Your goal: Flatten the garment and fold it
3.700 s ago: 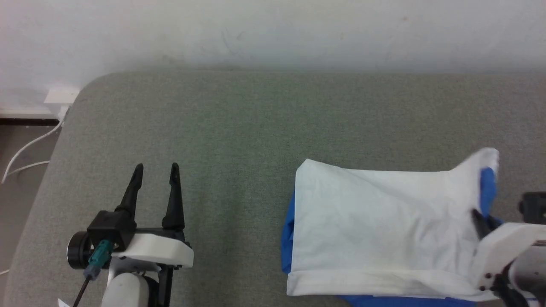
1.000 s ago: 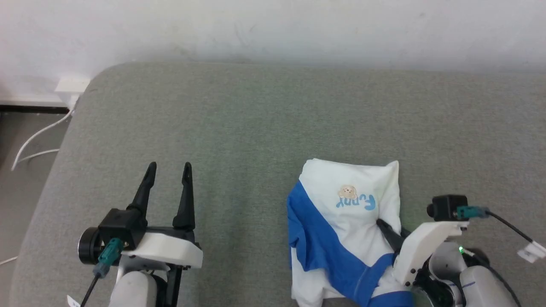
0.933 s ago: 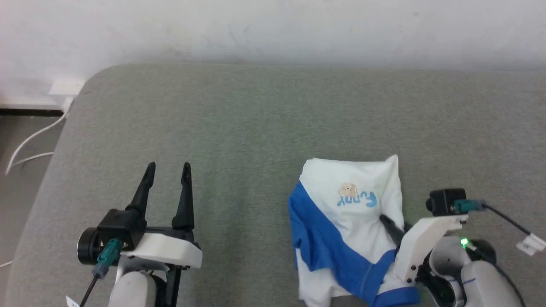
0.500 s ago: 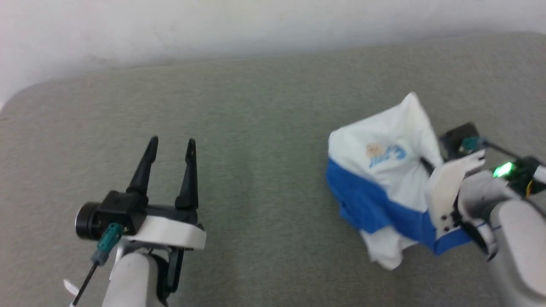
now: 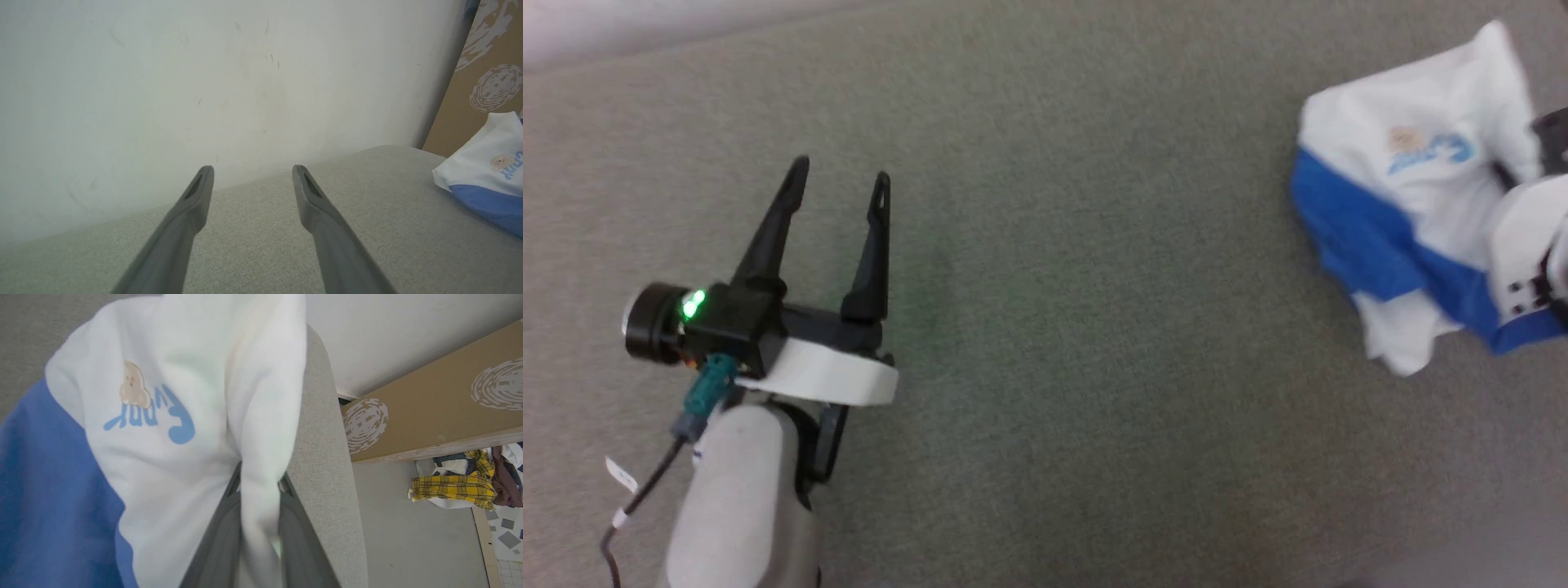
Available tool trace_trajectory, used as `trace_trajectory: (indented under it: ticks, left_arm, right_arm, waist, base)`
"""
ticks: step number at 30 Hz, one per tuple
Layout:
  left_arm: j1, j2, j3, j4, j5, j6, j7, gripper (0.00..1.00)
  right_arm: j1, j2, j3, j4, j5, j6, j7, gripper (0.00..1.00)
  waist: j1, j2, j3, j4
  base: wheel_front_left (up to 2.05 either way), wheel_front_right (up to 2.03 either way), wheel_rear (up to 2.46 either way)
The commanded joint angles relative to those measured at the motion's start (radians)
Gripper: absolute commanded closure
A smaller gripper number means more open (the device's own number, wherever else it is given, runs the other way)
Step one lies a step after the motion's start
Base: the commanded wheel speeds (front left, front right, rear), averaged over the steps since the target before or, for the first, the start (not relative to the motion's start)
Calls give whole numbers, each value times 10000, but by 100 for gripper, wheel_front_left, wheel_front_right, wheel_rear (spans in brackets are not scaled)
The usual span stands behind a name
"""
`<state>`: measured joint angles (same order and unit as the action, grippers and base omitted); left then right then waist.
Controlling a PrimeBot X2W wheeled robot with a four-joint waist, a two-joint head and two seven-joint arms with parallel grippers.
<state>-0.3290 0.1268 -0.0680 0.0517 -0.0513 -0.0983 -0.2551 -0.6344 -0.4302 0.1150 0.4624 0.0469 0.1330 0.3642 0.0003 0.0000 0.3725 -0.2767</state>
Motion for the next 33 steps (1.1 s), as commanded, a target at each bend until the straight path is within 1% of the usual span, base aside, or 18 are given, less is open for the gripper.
trace_trajectory:
  ticks: [1, 4, 8, 11, 15, 20, 24, 25, 26, 27, 31, 33]
  left_arm:
    - [-293, 155, -31, -99, 86, -74, 27, 0]
    - [-611, 355, -101, -252, 131, -108, 143, 0]
    - [-917, 552, -170, -479, 156, -135, 320, 0]
    - [-1061, 658, -168, -658, 182, -118, 442, 0]
    - [-1084, 764, -166, -895, 194, -84, 564, 0]
    - [-1006, 865, -124, -1090, 172, -13, 632, 0]
    - [-922, 894, -138, -1122, 140, 29, 617, 0]
    - [-901, 883, -143, -1098, 123, 45, 597, 0]
    - [-879, 868, -157, -1060, 105, 56, 572, 0]
    - [-858, 844, -170, -1014, 83, 72, 536, 0]
    - [-719, 643, -224, -704, -70, 161, 311, 0]
    - [-608, 519, -230, -505, -181, 209, 203, 0]
  right_arm:
    - [-405, -190, -245, 252, -218, -23, -270, 100]
    - [-902, -428, -694, 835, -698, -23, -708, 100]
    - [-1400, -503, -1505, 1446, -1321, -23, -1305, 100]
    - [-1708, -497, -2249, 1883, -1788, -23, -1560, 100]
    - [-1984, -552, -3115, 2228, -2415, -23, -2059, 100]
    - [-2275, -570, -3778, 2517, -3059, -23, -2564, 100]
    - [-2474, -542, -4128, 2917, -3339, -23, -2805, 100]
    - [-2515, -567, -4174, 3056, -3406, -23, -2876, 76]
    - [-2545, -617, -4213, 3189, -3491, -23, -2968, 55]
    - [-2570, -680, -4255, 3290, -3570, -23, -3136, 0]
    - [-2599, -846, -4459, 3715, -3567, -23, -3999, 0]
    - [-2628, -824, -4569, 3931, -3157, -23, -4493, 0]
  waist:
    - [-3, 0, 1335, -783]
    - [-3, 0, 1745, -709]
    - [-3, 0, 2158, -494]
    - [-3, 0, 2405, -274]
    - [-3, 0, 2677, 18]
    - [-3, 0, 2858, 255]
    - [-3, 0, 2824, 356]
    - [-3, 0, 2772, 380]
    - [-3, 0, 2695, 410]
    - [-3, 0, 2605, 442]
    - [-3, 0, 1994, 639]
    - [-3, 0, 1628, 778]
  base:
    - [0, 0, 0]
    - [0, 0, 0]
    - [0, 0, 0]
    - [0, 0, 0]
    - [0, 0, 0]
    - [0, 0, 0]
    - [0, 0, 0]
    - [0, 0, 0]
    - [0, 0, 0]
    - [0, 0, 0]
    - [0, 0, 0]
    - [0, 0, 0]
